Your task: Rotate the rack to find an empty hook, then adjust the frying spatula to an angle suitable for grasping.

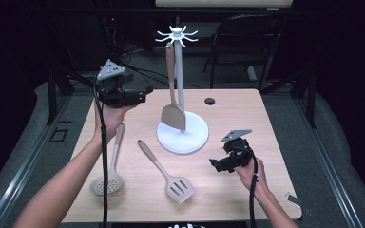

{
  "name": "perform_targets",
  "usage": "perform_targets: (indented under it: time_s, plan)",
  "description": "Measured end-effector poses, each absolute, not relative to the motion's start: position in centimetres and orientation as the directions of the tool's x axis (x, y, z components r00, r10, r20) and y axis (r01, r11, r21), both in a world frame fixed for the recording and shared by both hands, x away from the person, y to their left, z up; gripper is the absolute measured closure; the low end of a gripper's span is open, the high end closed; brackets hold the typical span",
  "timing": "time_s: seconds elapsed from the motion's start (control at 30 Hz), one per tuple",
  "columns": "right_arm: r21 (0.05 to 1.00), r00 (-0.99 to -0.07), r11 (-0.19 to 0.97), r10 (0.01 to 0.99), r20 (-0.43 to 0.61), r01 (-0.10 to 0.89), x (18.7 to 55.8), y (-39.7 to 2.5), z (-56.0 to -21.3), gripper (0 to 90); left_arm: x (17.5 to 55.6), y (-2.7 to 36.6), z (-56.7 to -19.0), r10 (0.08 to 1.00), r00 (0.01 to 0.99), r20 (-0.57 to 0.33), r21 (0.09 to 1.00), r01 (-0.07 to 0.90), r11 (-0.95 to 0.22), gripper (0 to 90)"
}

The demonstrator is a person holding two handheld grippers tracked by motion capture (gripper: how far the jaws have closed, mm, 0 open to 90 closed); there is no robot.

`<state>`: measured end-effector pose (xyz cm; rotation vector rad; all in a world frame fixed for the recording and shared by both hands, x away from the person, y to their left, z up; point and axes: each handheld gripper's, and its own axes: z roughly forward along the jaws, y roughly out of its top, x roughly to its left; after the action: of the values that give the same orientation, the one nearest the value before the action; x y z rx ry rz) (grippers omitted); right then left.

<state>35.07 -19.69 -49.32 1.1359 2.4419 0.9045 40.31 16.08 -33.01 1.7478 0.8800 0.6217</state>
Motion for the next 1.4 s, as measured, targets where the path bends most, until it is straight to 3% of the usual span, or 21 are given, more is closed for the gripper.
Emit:
perform_targets:
  time_s: [0.47,0.9,1.4]
  plan:
    - [0.641,-0.655,0.510,0.756,-0.014,0.574,35.0,-19.1,-49.5,5.6,38.7,18.9,-40.0,0.802,0.589,-0.101,0.903,0.392,-0.174,15.5]
    - [0.626,-0.683,0.539,0.730,-0.015,0.563,34.6,-18.2,-49.6,5.9,37.9,20.9,-44.0,0.813,0.548,-0.197,0.871,0.479,-0.112,12.5]
    - [0.620,-0.709,0.572,0.704,-0.036,0.537,33.5,-16.7,-49.7,15.6,36.8,21.6,-47.6,0.825,0.511,-0.242,0.816,0.568,-0.112,6.5]
